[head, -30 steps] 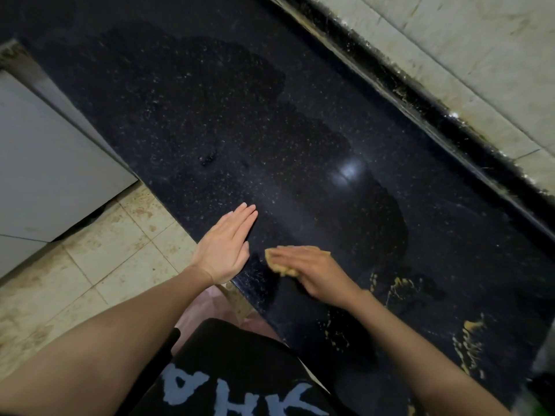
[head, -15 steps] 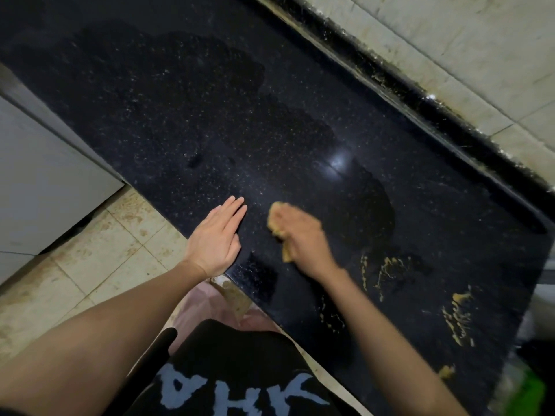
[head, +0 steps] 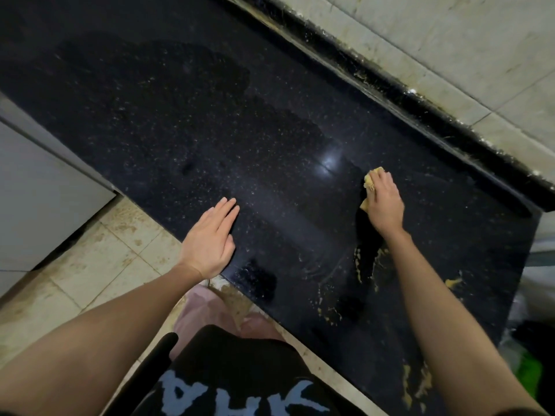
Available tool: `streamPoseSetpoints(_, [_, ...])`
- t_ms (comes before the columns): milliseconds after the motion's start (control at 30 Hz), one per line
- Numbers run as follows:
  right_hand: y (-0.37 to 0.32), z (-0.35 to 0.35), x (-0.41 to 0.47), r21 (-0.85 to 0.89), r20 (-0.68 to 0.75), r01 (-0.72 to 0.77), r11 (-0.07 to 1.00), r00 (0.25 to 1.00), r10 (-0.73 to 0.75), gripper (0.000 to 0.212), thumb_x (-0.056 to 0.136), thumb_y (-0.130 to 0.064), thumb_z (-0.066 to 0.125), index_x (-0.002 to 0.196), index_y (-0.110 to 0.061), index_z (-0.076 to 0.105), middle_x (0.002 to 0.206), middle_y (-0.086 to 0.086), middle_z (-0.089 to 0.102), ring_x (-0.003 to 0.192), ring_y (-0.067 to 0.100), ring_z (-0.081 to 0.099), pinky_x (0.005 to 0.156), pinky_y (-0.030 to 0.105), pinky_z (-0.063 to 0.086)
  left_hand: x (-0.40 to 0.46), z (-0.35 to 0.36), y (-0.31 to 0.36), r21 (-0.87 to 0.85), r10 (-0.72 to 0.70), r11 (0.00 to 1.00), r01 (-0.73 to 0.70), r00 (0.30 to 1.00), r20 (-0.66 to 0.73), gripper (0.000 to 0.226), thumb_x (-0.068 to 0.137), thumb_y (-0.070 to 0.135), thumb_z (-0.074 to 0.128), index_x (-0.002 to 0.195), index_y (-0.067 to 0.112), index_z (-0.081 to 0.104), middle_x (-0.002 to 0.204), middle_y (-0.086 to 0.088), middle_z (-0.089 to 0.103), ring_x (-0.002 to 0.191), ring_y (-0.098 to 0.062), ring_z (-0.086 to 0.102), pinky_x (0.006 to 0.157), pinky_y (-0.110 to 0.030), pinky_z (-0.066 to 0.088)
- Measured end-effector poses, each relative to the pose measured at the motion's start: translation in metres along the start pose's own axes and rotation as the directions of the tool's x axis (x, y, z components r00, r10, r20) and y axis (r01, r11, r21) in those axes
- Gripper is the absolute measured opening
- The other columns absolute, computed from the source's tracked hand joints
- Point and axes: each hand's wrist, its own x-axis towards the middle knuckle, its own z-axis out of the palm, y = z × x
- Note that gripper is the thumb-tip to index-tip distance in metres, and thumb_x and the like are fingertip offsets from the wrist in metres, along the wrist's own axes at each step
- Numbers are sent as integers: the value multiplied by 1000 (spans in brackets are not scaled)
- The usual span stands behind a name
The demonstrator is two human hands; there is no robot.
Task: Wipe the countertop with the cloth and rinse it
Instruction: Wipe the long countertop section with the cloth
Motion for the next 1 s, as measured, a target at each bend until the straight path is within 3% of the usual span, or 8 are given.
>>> streamPoseSetpoints(200, [-79,30,-43,-55,-118,364,930,922,-368,17,90,-8,40,94,-8,57,99,11,57,95,32,56,91,39,44,0,1,0,12,7,1000,-7,1000,-4,59,84,24,29,133,-5,45,142,-18,41,133,-27,33,111,-31,15])
streamPoseSetpoints(300, [-131,50,-82,106,-16,570,815,820,-572,25,76,1,44,91,-14,58,102,6,58,97,27,54,83,38,46,-1,2,-1,-6,3,1000,-3,1000,-11,60,84,24,28,134,-4,44,143,-16,40,135,-26,30,113,-27,9])
streamPoseSetpoints(367, [-148,60,-100,196,86,644,739,739,-668,44,69,10,54,108,-9,63,120,10,61,113,28,56,99,37,43,-1,2,-1,-18,0,1000,-1,1000,-20,60,84,24,28,134,-4,43,144,-16,39,135,-26,30,113,-25,7])
streamPoseSetpoints(433, [-141,56,-101,347,109,585,733,751,-651,61,60,16,59,118,-4,62,128,13,58,120,29,54,106,27,34,-1,3,-1,-30,3,1000,-3,1000,-19,61,84,25,27,135,-4,43,144,-16,39,135,-26,30,113,-28,10])
streamPoseSetpoints(500, [-120,41,-93,400,41,440,804,868,-495,61,62,15,52,119,-4,62,128,12,58,119,29,54,105,20,29,-1,3,-1,-24,0,1000,0,1000,-18,62,84,27,25,135,-3,42,144,-16,38,136,-26,31,113,-30,12])
streamPoseSetpoints(667, [-59,28,-57,175,-34,99,980,995,-94,40,95,-7,42,135,-8,47,145,9,41,138,25,31,113,31,23,-1,3,-1,-8,13,1000,-13,999,-31,64,86,30,20,137,-2,39,147,-13,35,138,-25,27,113,-27,7])
streamPoseSetpoints(767, [-80,40,-55,97,-28,133,986,991,-131,40,99,-18,38,136,-4,44,145,14,40,138,27,31,115,32,16,-1,3,-1,-37,14,999,-16,999,-48,65,86,32,18,139,-1,37,148,-12,33,140,-23,24,113,-26,6])
streamPoseSetpoints(1000, [-198,80,-118,175,-22,410,895,910,-413,39,95,-25,38,122,-6,59,131,12,56,125,27,49,107,37,36,-8,-14,-17,-409,6,910,-67,989,-148,55,92,27,25,137,-2,38,145,-14,36,138,-18,22,114,-26,14])
